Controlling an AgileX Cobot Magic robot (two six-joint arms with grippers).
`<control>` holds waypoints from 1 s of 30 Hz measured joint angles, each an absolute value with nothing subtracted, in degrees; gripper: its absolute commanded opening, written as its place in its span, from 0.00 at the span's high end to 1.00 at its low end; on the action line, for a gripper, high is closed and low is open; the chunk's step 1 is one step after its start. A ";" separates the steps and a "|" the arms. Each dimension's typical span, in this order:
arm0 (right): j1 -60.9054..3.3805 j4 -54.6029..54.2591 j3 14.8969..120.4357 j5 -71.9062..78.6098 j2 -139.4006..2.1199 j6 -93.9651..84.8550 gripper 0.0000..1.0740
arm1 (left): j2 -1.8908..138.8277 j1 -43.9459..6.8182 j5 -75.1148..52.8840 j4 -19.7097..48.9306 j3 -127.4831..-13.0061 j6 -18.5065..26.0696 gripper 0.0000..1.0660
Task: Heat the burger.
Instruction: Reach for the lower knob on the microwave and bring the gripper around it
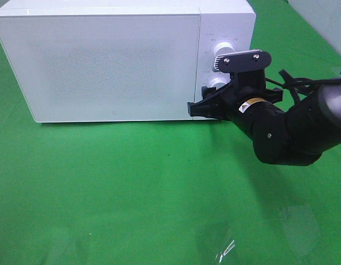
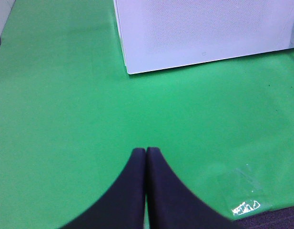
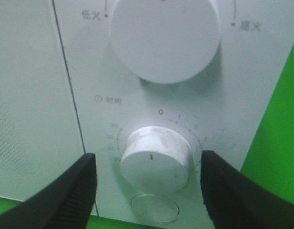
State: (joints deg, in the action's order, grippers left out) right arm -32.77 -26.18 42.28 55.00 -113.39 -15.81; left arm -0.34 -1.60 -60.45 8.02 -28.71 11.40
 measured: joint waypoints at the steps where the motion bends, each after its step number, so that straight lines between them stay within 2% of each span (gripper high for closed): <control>1: -32.77 -26.18 42.28 55.00 -113.39 -15.81 0.44 | -0.34 -1.60 -60.45 8.02 -28.71 11.40 1.00; 11: -32.77 -26.36 42.91 55.75 -113.50 -15.81 0.52 | -0.34 -1.60 -60.45 8.02 -28.71 11.40 1.00; 30: -32.77 -26.41 43.32 56.26 -115.45 -17.13 0.53 | -0.34 -1.60 -60.39 8.02 -28.71 11.40 1.00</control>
